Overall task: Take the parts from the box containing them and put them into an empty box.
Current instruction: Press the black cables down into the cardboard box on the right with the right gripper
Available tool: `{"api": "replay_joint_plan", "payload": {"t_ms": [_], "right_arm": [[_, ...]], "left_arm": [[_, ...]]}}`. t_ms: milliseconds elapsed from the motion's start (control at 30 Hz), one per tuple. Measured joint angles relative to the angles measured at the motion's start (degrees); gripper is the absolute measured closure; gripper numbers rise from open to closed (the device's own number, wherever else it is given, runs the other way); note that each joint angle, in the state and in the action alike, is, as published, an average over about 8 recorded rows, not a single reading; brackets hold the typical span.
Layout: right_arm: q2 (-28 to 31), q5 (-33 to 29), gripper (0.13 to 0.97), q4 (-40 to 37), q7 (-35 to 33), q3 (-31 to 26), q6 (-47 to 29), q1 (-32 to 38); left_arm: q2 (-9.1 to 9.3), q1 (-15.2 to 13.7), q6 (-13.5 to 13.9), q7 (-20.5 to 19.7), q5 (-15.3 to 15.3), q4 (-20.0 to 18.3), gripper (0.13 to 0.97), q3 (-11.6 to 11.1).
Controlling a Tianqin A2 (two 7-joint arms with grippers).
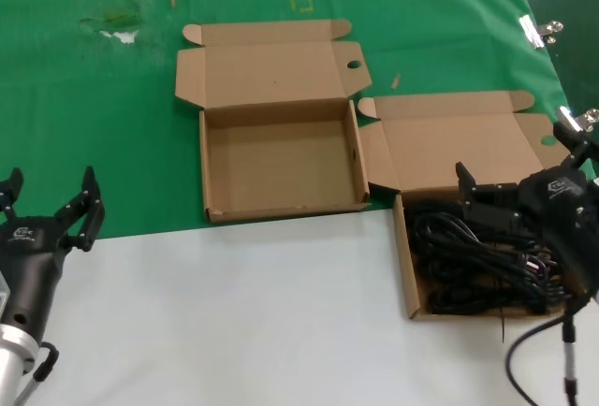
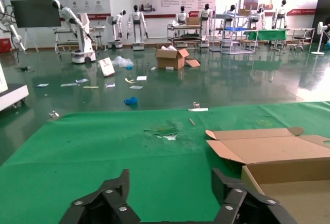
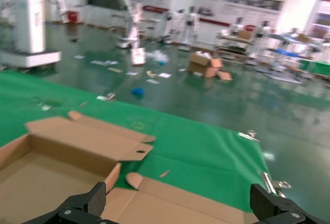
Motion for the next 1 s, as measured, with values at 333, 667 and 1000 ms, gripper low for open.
{"api": "replay_joint_plan", "payload": {"t_ms": [333,667,1000], "right_arm": [[15.1,-0.5,0.129,-0.9,4.8,-8.1,-8.1,4.4],[22.6,-12.6,0.129,-5.3,13.1,-13.0,-21.4,12.2],[22.6,-24.2,0.129,-9.9,15.1,-13.3,-36.9,18.5]], "left_arm": [[0.0,0.0,0.0,0.0,0.0,0.0,0.653,0.0],[0.0,0.0,0.0,0.0,0.0,0.0,0.821,0.0],[0.0,0.0,0.0,0.0,0.0,0.0,0.922,0.0]]}}
